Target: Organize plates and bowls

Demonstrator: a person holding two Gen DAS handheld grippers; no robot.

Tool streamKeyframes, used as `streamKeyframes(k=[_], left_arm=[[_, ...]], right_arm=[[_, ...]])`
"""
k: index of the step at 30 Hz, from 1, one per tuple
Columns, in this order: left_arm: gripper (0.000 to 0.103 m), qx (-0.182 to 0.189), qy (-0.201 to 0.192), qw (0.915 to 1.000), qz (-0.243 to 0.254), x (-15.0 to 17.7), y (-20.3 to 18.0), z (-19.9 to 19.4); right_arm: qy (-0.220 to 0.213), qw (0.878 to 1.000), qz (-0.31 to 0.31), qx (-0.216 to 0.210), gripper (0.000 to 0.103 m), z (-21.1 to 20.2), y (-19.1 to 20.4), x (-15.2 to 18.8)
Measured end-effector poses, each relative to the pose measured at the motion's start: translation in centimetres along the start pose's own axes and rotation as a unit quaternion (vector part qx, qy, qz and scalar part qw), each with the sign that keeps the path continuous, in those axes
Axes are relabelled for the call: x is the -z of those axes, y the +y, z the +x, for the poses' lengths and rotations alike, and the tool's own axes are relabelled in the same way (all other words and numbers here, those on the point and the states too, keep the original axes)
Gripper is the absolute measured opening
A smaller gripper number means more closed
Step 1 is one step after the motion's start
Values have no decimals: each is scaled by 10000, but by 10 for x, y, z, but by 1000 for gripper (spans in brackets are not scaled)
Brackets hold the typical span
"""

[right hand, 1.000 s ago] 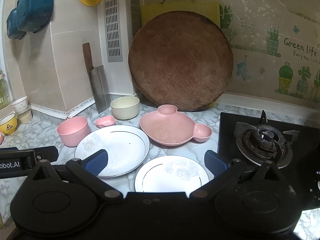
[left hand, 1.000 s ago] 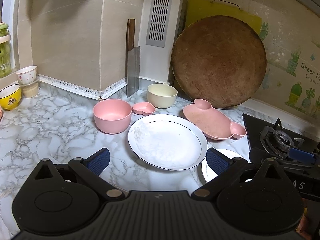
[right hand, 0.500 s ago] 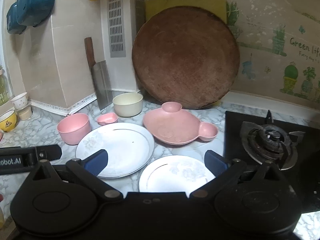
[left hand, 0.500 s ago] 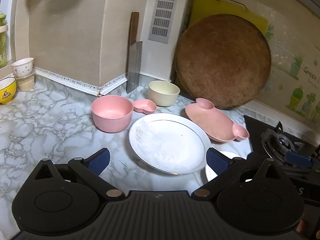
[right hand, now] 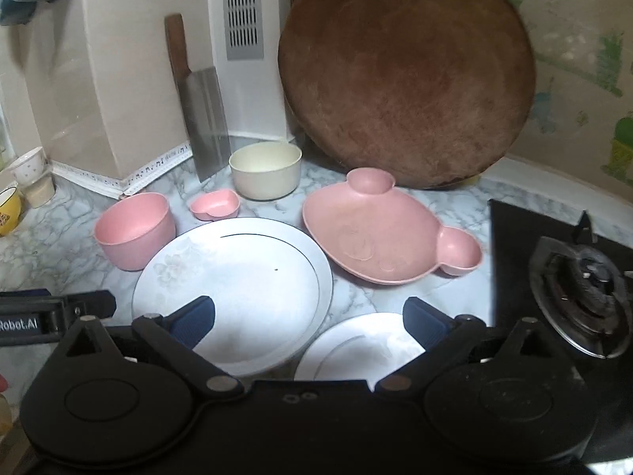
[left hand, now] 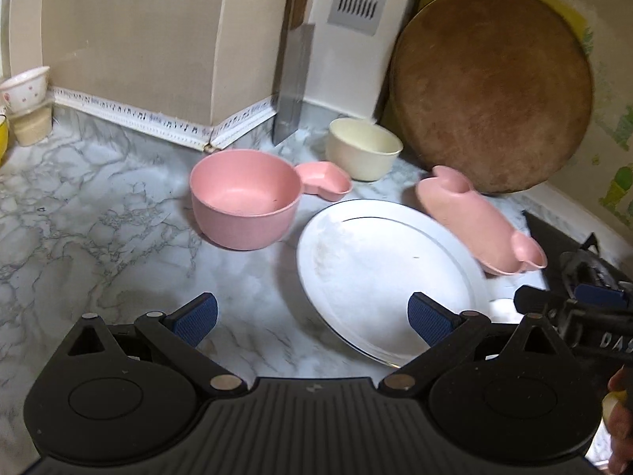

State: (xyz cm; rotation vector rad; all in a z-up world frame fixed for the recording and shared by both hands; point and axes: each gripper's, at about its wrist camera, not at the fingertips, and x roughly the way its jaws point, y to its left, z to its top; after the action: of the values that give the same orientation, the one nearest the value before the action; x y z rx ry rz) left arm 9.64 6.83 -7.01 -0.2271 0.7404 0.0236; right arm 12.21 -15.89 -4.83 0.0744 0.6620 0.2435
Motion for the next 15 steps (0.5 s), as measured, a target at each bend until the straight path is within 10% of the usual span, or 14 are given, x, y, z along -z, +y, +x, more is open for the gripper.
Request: streamKeyframes(k=[15], left_arm=[[88,508,708,9953,-419,-28,17,79]], right_arm=[[1376,9892,493,83,71,96,-29,-16]])
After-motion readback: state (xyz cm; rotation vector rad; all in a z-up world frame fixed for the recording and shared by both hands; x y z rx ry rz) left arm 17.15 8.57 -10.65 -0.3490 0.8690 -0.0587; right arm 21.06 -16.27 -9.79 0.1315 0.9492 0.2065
